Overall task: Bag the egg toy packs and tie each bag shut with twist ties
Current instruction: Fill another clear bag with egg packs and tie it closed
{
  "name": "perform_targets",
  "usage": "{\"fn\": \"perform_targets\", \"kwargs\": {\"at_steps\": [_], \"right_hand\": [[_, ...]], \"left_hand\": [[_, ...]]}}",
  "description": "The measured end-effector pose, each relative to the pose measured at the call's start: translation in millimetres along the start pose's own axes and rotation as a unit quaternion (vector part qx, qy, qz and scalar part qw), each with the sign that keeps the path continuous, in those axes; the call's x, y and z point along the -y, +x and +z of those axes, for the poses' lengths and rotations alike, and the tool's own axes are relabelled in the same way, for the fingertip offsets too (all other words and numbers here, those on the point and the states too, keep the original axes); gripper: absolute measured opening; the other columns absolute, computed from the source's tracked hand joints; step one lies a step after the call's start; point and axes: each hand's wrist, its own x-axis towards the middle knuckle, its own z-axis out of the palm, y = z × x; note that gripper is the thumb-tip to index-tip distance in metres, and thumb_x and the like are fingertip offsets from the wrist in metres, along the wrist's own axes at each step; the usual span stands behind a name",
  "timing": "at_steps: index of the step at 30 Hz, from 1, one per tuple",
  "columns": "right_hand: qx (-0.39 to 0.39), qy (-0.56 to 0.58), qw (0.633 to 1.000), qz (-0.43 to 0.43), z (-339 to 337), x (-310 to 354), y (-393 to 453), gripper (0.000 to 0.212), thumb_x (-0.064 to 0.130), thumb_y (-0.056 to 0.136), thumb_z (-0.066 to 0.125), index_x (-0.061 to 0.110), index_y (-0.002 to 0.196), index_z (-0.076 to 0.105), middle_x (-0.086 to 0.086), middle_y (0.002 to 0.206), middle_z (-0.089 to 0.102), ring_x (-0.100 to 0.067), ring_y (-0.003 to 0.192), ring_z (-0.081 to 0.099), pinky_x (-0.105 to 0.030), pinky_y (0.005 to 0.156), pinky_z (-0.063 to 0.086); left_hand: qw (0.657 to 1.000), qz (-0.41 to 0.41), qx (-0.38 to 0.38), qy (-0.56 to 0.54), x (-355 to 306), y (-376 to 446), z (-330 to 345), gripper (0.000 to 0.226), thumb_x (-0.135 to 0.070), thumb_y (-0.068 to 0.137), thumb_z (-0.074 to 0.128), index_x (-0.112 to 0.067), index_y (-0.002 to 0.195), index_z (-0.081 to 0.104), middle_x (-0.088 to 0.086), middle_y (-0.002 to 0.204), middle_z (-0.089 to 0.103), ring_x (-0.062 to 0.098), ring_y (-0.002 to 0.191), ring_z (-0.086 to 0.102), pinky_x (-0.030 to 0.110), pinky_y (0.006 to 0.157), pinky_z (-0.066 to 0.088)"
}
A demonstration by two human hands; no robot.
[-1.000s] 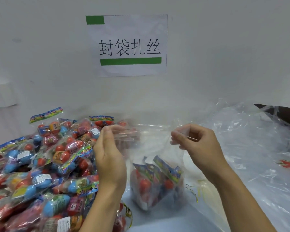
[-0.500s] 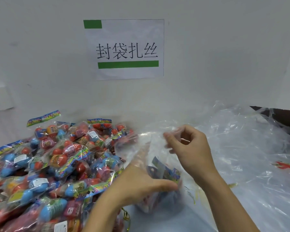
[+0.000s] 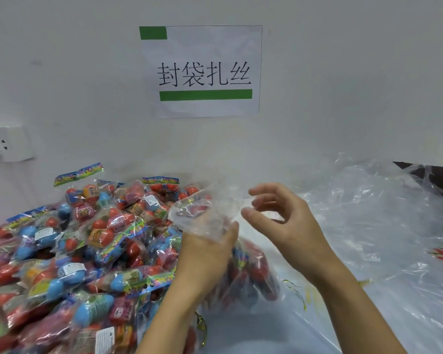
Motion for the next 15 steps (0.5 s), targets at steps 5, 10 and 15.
{"fn": "perform_targets", "kwargs": {"at_steps": [5,10,15], "right_hand": [[0.257,-0.122,0.955,0.082,5,-6,-6,0.059,0.049,0.083,0.076,0.042,0.136,0.051,0.032,0.114,0.065,0.012,0.099,0.063,-0.006,0.077,0.047],[0.262,-0.150,0.951,0.062,9,-8,-6,0.073,0.049,0.083,0.078,0.044,0.146,0.042,0.028,0.131,0.061,0.011,0.112,0.061,-0.017,0.097,0.049],[0.247,-0.200,0.945,0.076,8,-4,-8,0.076,0.048,0.065,0.079,0.055,0.135,0.049,0.032,0.124,0.063,0.008,0.104,0.065,-0.026,0.094,0.055]], "left_hand": [[0.998,-0.015,-0.017,-0.065,3,1,-4,0.013,-0.028,0.096,0.061,-0.024,0.087,0.070,-0.003,0.075,0.073,0.013,0.072,0.070,0.031,0.067,0.056],[0.970,-0.123,0.057,-0.203,0,-1,-4,0.014,-0.044,0.084,0.069,-0.039,0.094,0.077,-0.010,0.098,0.077,0.005,0.095,0.072,0.018,0.070,0.057],[0.967,-0.102,0.125,-0.196,2,-3,4,0.025,-0.051,0.083,0.068,-0.033,0.098,0.077,-0.009,0.102,0.076,0.009,0.101,0.071,0.027,0.083,0.055]]}}
